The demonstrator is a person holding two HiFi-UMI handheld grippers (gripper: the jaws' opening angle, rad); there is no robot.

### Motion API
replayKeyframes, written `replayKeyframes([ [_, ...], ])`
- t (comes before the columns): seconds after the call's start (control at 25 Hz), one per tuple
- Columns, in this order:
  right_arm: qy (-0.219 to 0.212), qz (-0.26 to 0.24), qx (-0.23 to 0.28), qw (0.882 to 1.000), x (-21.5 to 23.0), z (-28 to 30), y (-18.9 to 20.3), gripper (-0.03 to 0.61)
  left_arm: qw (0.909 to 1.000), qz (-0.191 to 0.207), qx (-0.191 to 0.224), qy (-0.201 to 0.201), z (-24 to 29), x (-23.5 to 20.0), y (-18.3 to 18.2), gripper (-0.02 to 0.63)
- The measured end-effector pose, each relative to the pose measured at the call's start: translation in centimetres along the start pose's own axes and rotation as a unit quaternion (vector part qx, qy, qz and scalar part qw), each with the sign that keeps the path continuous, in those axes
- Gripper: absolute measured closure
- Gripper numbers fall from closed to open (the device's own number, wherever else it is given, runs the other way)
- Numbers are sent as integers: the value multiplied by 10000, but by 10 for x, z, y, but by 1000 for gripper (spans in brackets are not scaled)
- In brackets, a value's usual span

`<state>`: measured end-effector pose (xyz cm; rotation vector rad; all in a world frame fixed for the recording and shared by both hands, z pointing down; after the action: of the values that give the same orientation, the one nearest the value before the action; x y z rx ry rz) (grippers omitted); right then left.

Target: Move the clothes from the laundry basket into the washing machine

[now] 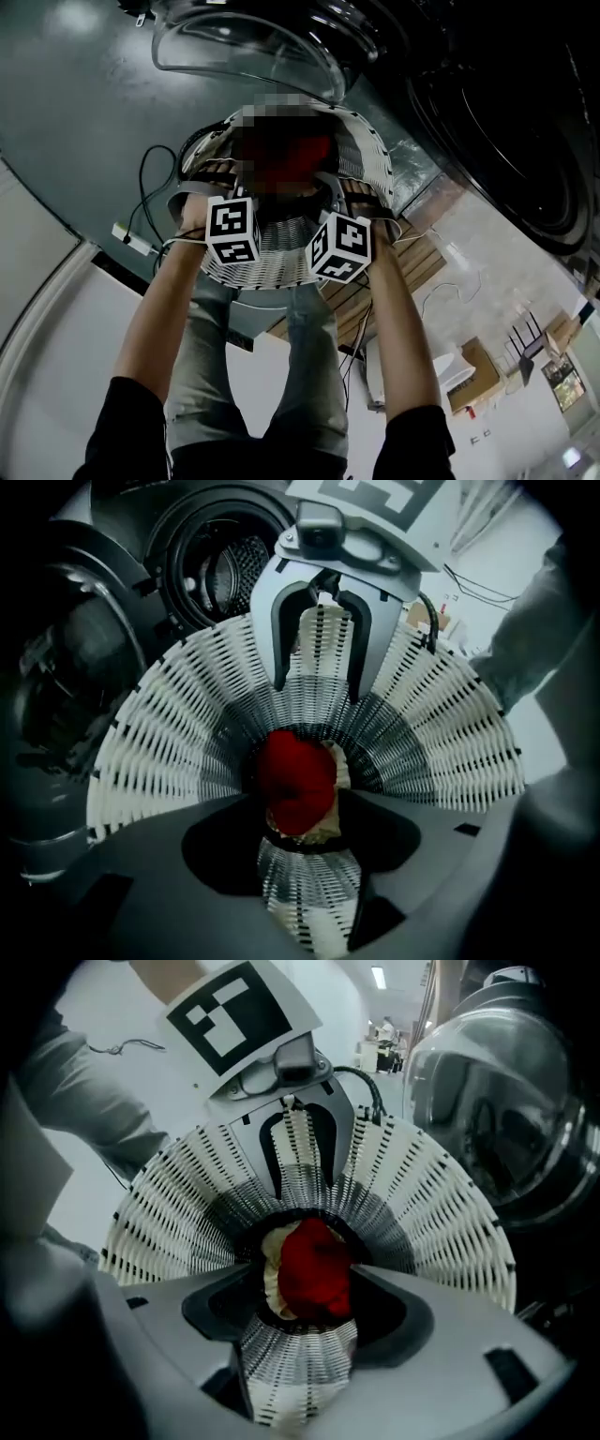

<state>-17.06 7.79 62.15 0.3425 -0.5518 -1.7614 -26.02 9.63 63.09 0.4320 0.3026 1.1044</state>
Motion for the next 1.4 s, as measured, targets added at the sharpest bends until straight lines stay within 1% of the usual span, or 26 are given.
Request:
replayKeyframes([
  [0.2, -216, -383, -214, 9988, -1, 39, 17, 279, 9987, 280, -208, 373, 39, 9, 17, 348],
  [0.36, -308, -683, -349, 9966, -2, 66, 33, 273, 9984, 282, -308, 383, 70, 9, 29, 330],
  [0.6, -386, -809, -410, 9951, 2, 105, 54, 263, 9980, 343, -399, 349, 114, 2, 39, 291],
  [0.76, -421, -1092, -568, 9915, 5, 127, 71, 262, 9959, 503, -397, 636, 140, 8, 50, 278],
  [0.84, -374, -1199, -630, 9901, 8, 139, 78, 259, 9951, 563, -456, 676, 151, 11, 60, 267],
  [1.04, -309, -1429, -804, 9860, 20, 168, 97, 258, 9927, 511, -743, 798, 178, 13, 88, 255],
  [1.2, -363, -1544, -932, 9829, 24, 190, 109, 224, 9932, 467, -790, 712, 200, 10, 96, 247],
  [1.28, -413, -1610, -965, 9814, 24, 201, 113, 222, 9935, 396, -808, 691, 210, 9, 100, 247],
  [1.36, -443, -1645, -1040, 9799, 23, 212, 121, 223, 9939, 245, -810, 705, 219, 12, 103, 249],
  [1.4, -439, -1658, -1084, 9792, 22, 216, 124, 238, 9942, 154, -803, 704, 223, 13, 104, 256],
])
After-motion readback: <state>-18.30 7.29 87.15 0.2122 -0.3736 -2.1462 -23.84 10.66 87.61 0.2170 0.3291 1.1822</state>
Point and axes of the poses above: the fingertips, and each gripper's own axes: z forward along the fingers, x to its right, y out of its underside, the point moved 3 cm from there along -z, backward along the fingers, and after that the axes turned 11 degrees about x, right-handed, at the moved point
